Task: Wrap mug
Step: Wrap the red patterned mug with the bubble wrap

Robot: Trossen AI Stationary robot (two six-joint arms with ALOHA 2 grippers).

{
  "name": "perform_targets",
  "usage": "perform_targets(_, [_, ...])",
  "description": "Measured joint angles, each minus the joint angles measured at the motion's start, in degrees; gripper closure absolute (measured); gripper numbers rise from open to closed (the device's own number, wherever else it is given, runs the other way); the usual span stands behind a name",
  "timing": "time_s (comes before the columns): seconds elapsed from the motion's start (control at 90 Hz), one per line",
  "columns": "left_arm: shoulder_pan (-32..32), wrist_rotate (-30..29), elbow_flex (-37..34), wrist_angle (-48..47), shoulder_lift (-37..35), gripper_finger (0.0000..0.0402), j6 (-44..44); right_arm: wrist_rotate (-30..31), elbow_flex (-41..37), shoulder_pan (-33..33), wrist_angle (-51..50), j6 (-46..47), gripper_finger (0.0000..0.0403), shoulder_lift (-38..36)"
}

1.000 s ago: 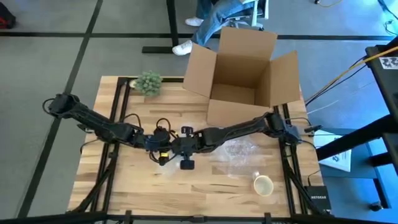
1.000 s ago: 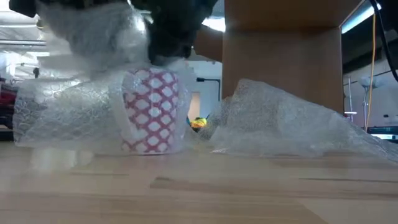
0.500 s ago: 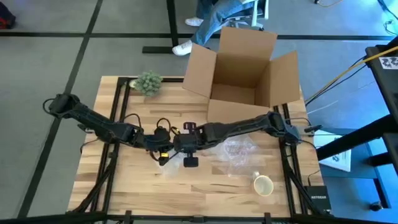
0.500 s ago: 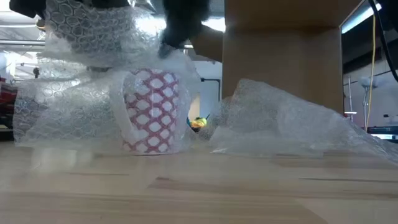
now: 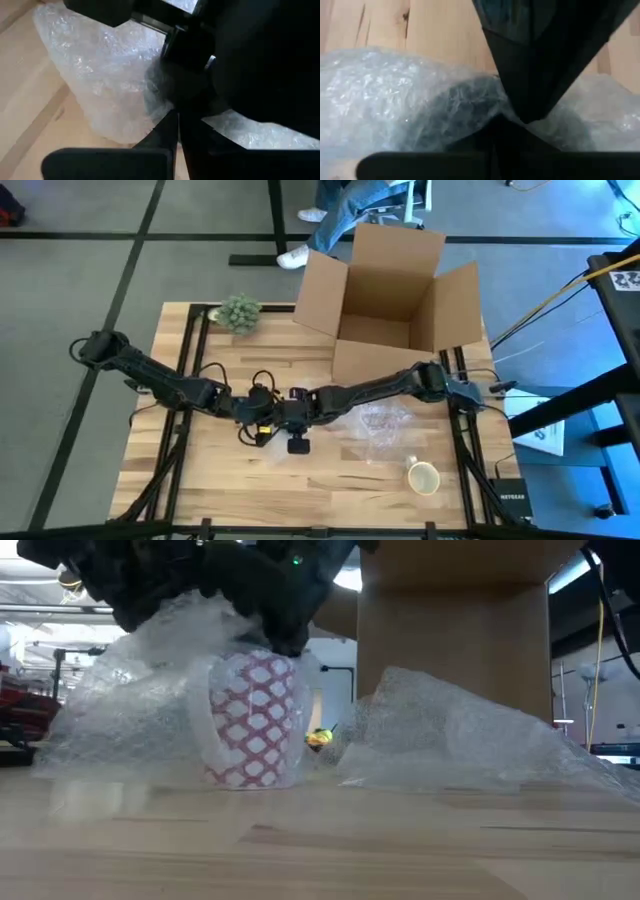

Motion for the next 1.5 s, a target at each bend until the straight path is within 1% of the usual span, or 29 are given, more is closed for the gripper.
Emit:
perform_targets(0.111, [-0.29, 0.92, 0.5, -1.39, -1.49, 0.04, 1.36, -0.16, 0.89, 0.02, -0.68, -0.66, 0.0402, -0.2])
perform_targets(0.256, [-0.1, 0.69, 0.66, -1.65, -2.76, 0.04, 2.58, -0.52, 4.33, 0.22, -3.76, -2.14, 0.0402, -0.75])
perform_targets(0.489, [-0.09, 0.41, 0.66, -2.34, -1.99, 0.04, 2.56, 0.08, 10.97, 0.19, -14.4, -2.92, 0.0402, -3.36])
perform_targets(0.644, [-0.11, 0.33, 0.73, -1.68, -2.01, 0.04, 2.56, 3.71, 12.02, -0.33, -19.36, -3.39, 0.0402, -5.2])
perform_targets(0.856, [-0.11, 0.28, 0.74, -1.73, -2.01, 0.04, 2.56, 12.79, 12.06, -0.66, -28.3, -0.58, 0.0402, -5.9])
perform_targets(0.933, [-0.11, 0.28, 0.74, -1.59, -2.01, 0.04, 2.69, 13.95, 12.03, -0.63, -29.96, 0.51, 0.0402, -5.9])
perform_targets(1.022, [-0.09, 0.27, 0.74, -1.56, -2.01, 0.04, 2.73, 12.95, 10.01, -0.63, -28.14, 0.96, 0.0402, -5.94])
perform_targets(1.1, [-0.09, 0.26, 0.74, -1.35, -2.01, 0.04, 2.82, 11.08, 8.03, -0.6, -23.64, 0.96, 0.0402, -5.81])
perform_targets(1.211, [-0.09, 0.25, 0.76, -1.11, -2.01, 0.04, 2.97, 6.34, 5.92, -0.17, -15.14, 0.9, 0.0402, -5.89])
perform_targets(1.289, [-0.09, 0.25, 0.76, -1.16, -2.01, 0.04, 2.95, 4.08, 4.11, -0.1, -12.16, 0.89, 0.0402, -5.9])
perform_targets(1.433, [-0.09, 0.25, 0.76, -1.16, -2.01, 0.04, 2.8, 2.39, -0.54, -0.14, -7.79, 0.99, 0.0402, -5.42])
perform_targets(1.5, [-0.09, 0.25, 0.76, -1.15, -2.01, 0.04, 2.8, 1.38, -3.78, -0.24, -3.43, 1.14, 0.0402, -5.46])
